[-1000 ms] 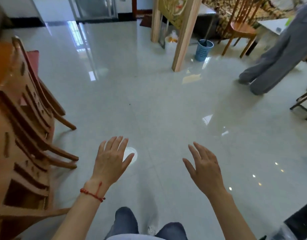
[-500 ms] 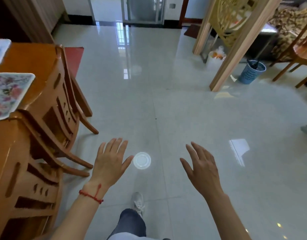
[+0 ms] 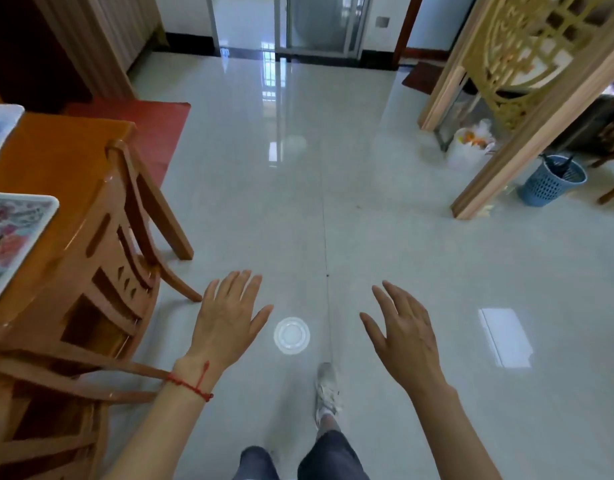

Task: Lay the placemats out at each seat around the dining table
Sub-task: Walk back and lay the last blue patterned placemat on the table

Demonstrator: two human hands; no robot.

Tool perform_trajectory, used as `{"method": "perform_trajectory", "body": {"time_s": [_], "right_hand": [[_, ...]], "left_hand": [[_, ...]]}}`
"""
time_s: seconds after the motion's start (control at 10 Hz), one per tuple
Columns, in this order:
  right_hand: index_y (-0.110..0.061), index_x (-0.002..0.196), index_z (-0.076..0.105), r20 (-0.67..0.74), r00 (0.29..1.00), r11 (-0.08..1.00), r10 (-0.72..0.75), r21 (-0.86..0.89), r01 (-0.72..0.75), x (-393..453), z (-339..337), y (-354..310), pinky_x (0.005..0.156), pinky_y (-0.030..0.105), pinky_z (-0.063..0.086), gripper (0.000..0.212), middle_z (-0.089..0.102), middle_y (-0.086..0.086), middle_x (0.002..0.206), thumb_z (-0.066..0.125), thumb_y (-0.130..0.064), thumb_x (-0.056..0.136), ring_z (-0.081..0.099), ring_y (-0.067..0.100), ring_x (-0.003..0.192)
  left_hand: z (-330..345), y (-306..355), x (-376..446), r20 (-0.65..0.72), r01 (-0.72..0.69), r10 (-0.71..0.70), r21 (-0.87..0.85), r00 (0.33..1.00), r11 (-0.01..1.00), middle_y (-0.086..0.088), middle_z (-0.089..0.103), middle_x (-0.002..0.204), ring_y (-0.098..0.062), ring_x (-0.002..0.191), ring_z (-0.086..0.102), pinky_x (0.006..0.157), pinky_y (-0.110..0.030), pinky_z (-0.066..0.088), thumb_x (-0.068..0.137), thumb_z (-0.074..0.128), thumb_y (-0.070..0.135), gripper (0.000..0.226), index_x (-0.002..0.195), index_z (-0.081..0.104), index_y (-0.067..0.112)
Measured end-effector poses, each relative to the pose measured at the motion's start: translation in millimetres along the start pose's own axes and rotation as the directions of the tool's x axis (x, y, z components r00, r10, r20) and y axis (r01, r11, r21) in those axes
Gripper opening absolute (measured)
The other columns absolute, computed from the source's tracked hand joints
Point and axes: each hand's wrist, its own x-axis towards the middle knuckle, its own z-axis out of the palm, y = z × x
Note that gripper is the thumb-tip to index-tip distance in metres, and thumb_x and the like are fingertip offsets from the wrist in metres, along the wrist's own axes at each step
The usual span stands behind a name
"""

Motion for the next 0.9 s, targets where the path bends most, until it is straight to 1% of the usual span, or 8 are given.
{"method": "perform_trajectory", "body": {"time_s": [0.2, 0.4, 0.5, 0.7, 0.9], "right_hand": [[-0.009, 0.119, 0.058, 0.011, 0.998, 0.998, -0.058, 0.012, 0.057, 112.2, 20.5, 43.5, 0.093, 0.039, 0.046, 0.051, 0.06, 0.012, 0.123, 0.035, -0.045, 0.091, 0.059, 0.029, 0.109], [-0.01, 0.118, 0.058, 0.042, 0.988, 0.989, -0.147, -0.006, 0.148, 220.8, 25.1, 71.9, 0.091, 0.039, 0.047, 0.06, 0.061, 0.012, 0.122, 0.019, -0.05, 0.095, 0.06, 0.029, 0.108], [-0.01, 0.117, 0.059, 0.058, 0.982, 0.984, -0.179, 0.002, 0.179, 265.9, 31.9, 74.3, 0.091, 0.039, 0.047, 0.061, 0.061, 0.012, 0.121, 0.019, -0.05, 0.095, 0.06, 0.029, 0.107], [-0.01, 0.117, 0.059, 0.094, 0.972, 0.976, -0.216, 0.028, 0.214, 364.3, 63.8, 59.5, 0.091, 0.04, 0.047, 0.061, 0.061, 0.012, 0.121, 0.019, -0.051, 0.095, 0.06, 0.03, 0.107], [-0.009, 0.116, 0.059, 0.099, 0.967, 0.972, -0.234, 0.044, 0.231, 477.2, 101.2, 18.5, 0.09, 0.042, 0.048, 0.064, 0.062, 0.013, 0.12, 0.017, -0.051, 0.096, 0.061, 0.031, 0.105]], "left_hand": [[-7.1, 5.6, 101.7, -0.017, 0.063, -0.063, 0.022, 0.998, 0.998, -0.018, 0.063, 0.117, -0.035, 0.109, 0.059, 0.09, -0.052, 0.047, 0.095, 0.009, 0.053, 0.074, 0.118, 0.058, 0.003], [-25.7, 12.6, 189.1, -0.044, 0.131, -0.131, 0.006, 0.99, 0.991, -0.017, 0.064, 0.116, -0.034, 0.108, 0.06, 0.089, -0.052, 0.047, 0.095, 0.009, 0.052, 0.074, 0.116, 0.059, 0.003], [-32.3, 6.8, 223.2, -0.047, 0.157, -0.157, 0.0, 0.986, 0.988, -0.018, 0.064, 0.116, -0.035, 0.108, 0.061, 0.089, -0.052, 0.047, 0.095, 0.008, 0.051, 0.074, 0.117, 0.059, 0.003], [-38.9, -32.5, 305.5, -0.039, 0.189, -0.189, -0.011, 0.981, 0.982, -0.017, 0.064, 0.117, -0.033, 0.108, 0.06, 0.089, -0.05, 0.047, 0.096, 0.007, 0.051, 0.073, 0.118, 0.059, 0.004], [-57.2, -99.3, 398.0, -0.043, 0.203, -0.203, 0.005, 0.978, 0.979, -0.015, 0.065, 0.115, -0.031, 0.106, 0.062, 0.087, -0.05, 0.048, 0.095, 0.005, 0.051, 0.075, 0.117, 0.06, 0.004]]}}
